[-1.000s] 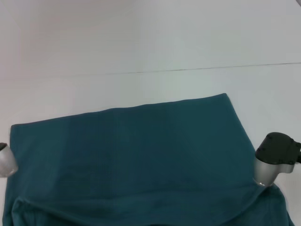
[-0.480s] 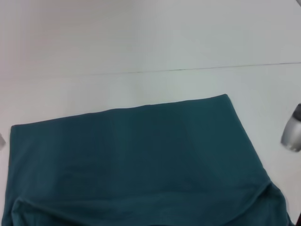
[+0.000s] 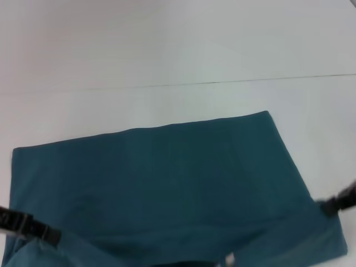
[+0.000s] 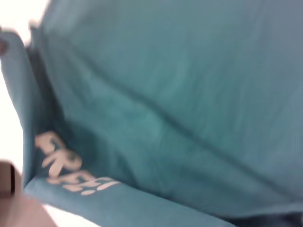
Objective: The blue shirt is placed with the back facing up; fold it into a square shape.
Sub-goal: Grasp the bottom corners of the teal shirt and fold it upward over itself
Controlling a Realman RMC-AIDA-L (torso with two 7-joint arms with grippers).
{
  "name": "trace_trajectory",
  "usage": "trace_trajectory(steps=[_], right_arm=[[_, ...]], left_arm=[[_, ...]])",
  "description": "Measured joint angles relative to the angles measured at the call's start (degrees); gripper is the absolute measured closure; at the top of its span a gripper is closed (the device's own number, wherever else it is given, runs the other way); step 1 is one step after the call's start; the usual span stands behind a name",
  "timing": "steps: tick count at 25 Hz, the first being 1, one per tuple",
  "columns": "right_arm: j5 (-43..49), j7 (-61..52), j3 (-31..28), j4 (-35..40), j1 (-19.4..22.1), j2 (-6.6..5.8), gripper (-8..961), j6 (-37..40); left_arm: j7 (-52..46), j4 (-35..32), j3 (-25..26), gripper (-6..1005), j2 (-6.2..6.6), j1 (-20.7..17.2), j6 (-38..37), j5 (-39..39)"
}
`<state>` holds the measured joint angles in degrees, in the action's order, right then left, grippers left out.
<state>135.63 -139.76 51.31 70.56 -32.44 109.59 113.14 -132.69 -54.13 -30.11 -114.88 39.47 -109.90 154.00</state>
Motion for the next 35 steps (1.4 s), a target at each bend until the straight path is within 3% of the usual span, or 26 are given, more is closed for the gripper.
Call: trace_trajectory(steps=[7,13,26,35], right_arm=[[2.51,0.29,-4.95,-3.06,-1.73,0.12,919,-6.42],[2.44,0.49,-5.63,-6.05,-2.43,0.52,918,-13.46],[5.66,-1.92,-5.44,-10.2,-7.57,1.1,918,-25.1],[13.78,-3.11,-4.9,-11.55,-11.03,4.16,919,-33.56]], left_arm=[[-0.16,-0.28,1.91,853,0.27,-0.16,5.44,-3.13],[-0.11,-1.15,5.14,844,0.78,-0.14,10.28,-4.88],[1.04,-0.9,5.31,823,0.45,-0.35,23.77,-7.05],[1.39,-0.62,4.52,808,-0.01,-0.22,26.94,-7.35]])
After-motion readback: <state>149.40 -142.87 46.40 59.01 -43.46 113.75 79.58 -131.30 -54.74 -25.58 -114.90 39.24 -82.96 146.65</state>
